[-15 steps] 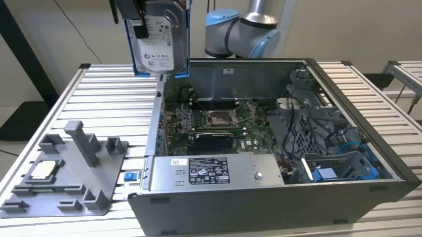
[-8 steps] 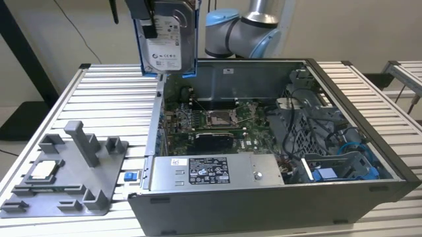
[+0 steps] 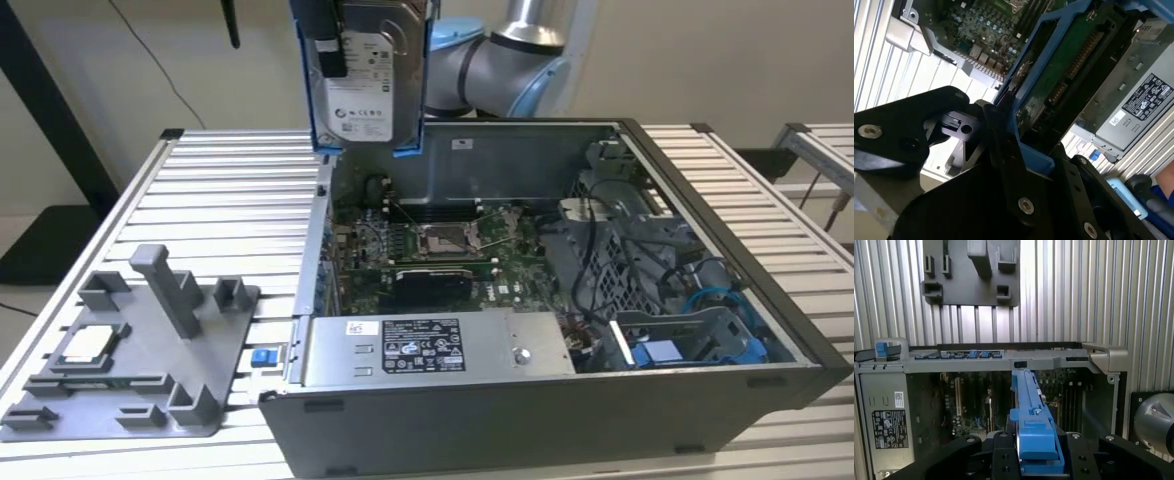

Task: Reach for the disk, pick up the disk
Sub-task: 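Pick up the disk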

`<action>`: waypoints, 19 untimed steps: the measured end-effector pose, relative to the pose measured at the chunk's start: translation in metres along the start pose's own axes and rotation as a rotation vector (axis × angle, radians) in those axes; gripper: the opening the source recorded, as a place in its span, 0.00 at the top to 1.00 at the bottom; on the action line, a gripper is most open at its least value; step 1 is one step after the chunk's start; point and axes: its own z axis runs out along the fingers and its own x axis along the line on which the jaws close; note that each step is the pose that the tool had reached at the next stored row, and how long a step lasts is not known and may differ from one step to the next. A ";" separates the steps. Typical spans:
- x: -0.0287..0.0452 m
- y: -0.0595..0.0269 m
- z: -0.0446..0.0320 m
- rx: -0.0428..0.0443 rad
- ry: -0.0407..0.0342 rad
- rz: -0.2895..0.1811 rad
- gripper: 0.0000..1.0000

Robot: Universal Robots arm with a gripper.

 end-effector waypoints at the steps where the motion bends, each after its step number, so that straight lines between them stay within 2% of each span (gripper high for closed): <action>1: -0.0001 -0.0025 0.0002 -0.0001 0.0001 0.000 1.00; 11: -0.0012 -0.0272 0.0021 -0.0011 0.0000 0.000 1.00; 19: -0.0018 -0.0421 0.0032 -0.0014 0.0001 0.000 1.00</action>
